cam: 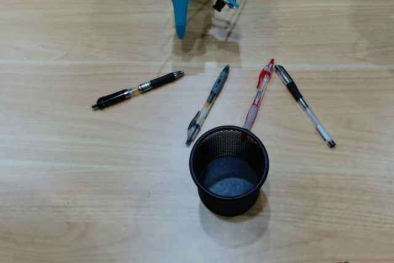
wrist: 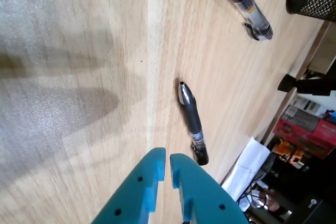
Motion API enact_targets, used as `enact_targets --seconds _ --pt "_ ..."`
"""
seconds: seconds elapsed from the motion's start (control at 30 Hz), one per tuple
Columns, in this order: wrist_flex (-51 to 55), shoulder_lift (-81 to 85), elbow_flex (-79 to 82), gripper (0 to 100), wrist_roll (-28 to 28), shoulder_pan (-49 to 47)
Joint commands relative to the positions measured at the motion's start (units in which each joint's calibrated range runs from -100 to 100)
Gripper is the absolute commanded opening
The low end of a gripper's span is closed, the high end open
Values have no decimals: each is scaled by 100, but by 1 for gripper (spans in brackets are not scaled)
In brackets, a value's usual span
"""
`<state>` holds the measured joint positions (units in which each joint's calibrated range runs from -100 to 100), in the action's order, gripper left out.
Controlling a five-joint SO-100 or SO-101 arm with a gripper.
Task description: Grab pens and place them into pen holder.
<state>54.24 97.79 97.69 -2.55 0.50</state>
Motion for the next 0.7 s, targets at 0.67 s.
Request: enact_targets --seconds 0.67 --pt "-56 53 -2013 2 23 73"
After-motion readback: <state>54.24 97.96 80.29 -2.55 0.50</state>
